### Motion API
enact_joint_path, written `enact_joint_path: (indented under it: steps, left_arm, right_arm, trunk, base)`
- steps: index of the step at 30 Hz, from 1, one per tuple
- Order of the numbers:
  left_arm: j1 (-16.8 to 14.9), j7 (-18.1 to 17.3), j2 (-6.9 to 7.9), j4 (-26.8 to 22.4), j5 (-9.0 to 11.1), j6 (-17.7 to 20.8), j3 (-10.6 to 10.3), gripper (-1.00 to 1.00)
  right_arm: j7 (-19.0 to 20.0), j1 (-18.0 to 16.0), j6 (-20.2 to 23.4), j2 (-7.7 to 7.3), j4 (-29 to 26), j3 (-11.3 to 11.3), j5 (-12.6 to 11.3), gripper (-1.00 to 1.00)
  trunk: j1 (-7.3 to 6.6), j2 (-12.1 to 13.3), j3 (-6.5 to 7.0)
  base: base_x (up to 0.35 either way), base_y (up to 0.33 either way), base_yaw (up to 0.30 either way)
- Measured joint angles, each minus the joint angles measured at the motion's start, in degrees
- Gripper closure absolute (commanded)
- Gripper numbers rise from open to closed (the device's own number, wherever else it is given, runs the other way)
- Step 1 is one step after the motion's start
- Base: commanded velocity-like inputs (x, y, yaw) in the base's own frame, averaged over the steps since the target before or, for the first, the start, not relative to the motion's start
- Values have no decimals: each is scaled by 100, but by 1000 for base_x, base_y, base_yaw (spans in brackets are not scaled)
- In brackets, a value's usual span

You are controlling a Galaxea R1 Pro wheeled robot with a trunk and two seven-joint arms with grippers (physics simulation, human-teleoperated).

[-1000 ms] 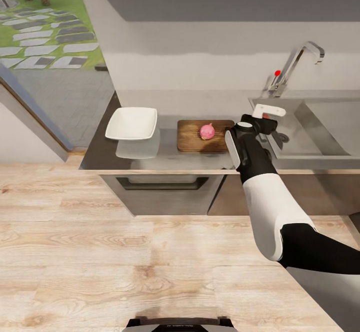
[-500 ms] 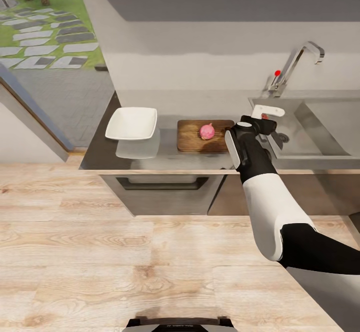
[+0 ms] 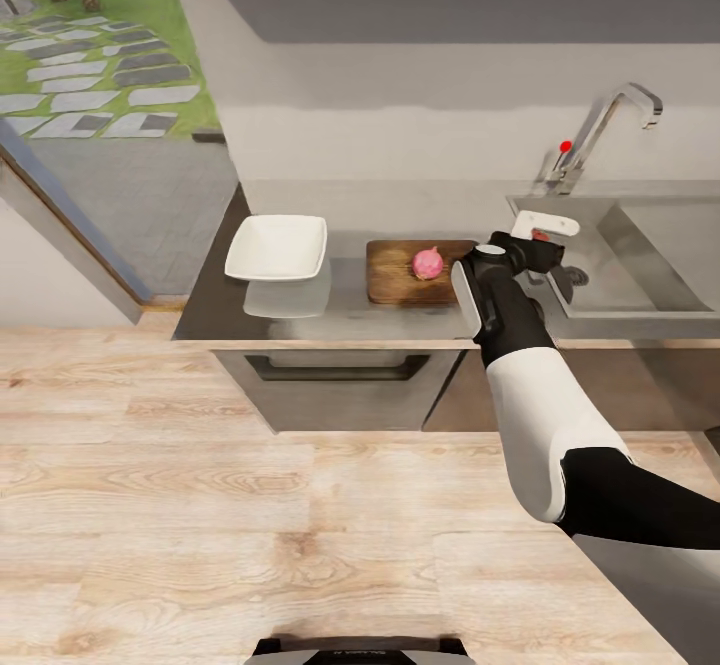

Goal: In the kitchen, take the Vidalia onion out of the sink, dice it on the chopping board with the paring knife, put the diced onion into the bowl on the countertop, then place both the paring knife and the chopping board into the sink.

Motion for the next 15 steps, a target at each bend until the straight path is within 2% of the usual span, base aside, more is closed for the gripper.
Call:
enact_joint_path:
  steps: [6, 15]
  left_arm:
    - [0, 0, 0, 0, -1, 0, 0, -100]
    - [0, 0, -14, 0, -5, 0, 0, -100]
  right_arm:
    - [-561, 0, -396, 0, 6, 0, 0, 100]
    - [-809, 0, -608, -1, 7, 0, -1, 100]
  trunk:
    - [0, 0, 0]
    - [0, 0, 0]
  base:
    - [0, 282, 0]
    - [0, 292, 0]
